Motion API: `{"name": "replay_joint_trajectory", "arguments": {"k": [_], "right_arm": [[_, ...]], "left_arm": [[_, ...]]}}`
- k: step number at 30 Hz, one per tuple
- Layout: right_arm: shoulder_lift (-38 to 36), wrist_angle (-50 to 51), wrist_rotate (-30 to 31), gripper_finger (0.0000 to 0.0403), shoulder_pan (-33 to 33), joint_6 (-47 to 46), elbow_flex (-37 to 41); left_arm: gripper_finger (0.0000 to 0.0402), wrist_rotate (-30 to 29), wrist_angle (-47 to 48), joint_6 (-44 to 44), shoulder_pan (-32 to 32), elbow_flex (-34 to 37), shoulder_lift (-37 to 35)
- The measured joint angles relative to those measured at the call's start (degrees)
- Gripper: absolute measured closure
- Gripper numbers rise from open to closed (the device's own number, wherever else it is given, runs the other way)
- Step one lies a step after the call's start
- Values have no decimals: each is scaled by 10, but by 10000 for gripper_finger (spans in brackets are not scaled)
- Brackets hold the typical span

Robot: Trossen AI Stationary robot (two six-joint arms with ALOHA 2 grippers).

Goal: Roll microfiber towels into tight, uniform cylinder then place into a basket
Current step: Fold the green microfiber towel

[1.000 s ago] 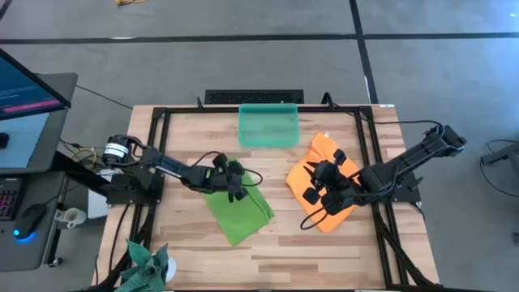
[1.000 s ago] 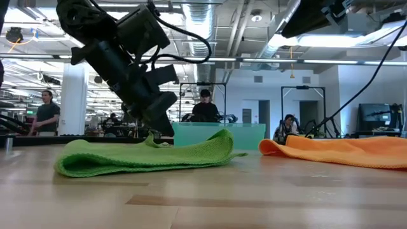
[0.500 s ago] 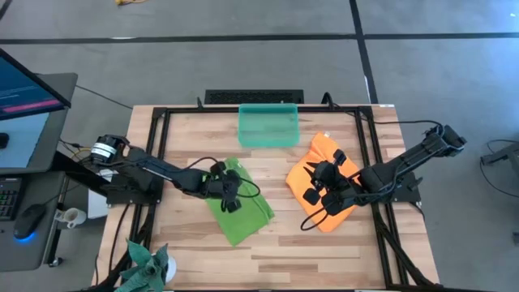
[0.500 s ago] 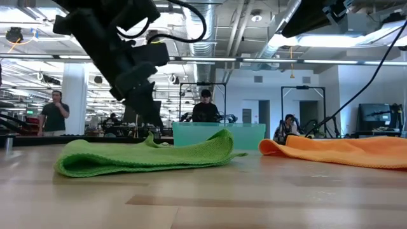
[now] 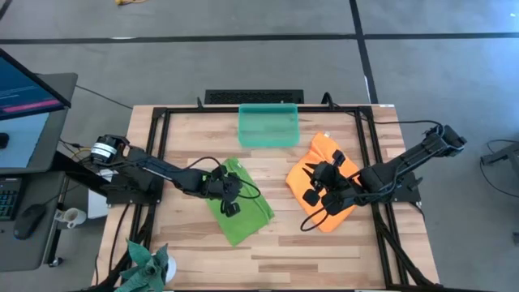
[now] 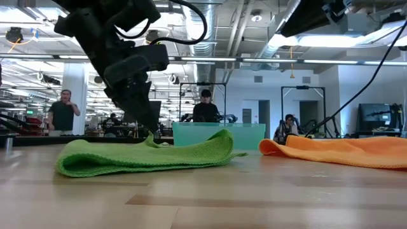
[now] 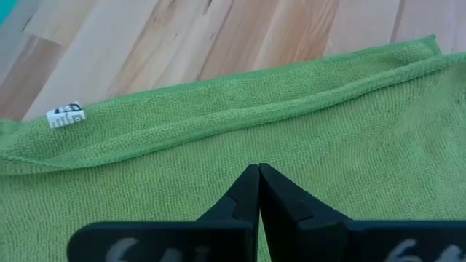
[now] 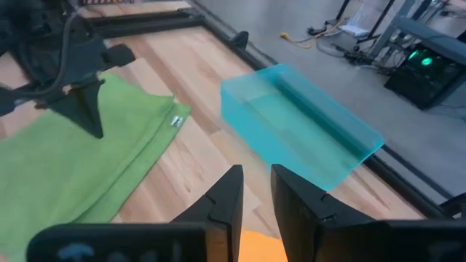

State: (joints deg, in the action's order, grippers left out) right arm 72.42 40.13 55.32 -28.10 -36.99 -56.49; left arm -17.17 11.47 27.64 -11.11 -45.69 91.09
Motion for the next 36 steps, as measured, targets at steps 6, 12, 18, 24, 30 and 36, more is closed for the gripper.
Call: {"name": "replay_joint_trajectory", "arguments": {"k": [6,12,18,24,30,36], "right_arm": [[0,1,-15,308,0,1,0],[0,1,-15,308,0,0,0],[0,1,-15,308,0,0,0],[0,1,-15,308,0,0,0],[0,-1,-15,308,0,0,0],[-1,-2,-15,308,0,0,0]], "left_arm": [[401,0,-2,-1,0,0,0],[401,0,-3,-2,0,0,0],[401,-13,-26,-21,0,0,0],[401,4,-60,-30,1,0,16],[401,4,-89,-37,6,-1,39],[401,5,-82,-37,22,1,53]]}}
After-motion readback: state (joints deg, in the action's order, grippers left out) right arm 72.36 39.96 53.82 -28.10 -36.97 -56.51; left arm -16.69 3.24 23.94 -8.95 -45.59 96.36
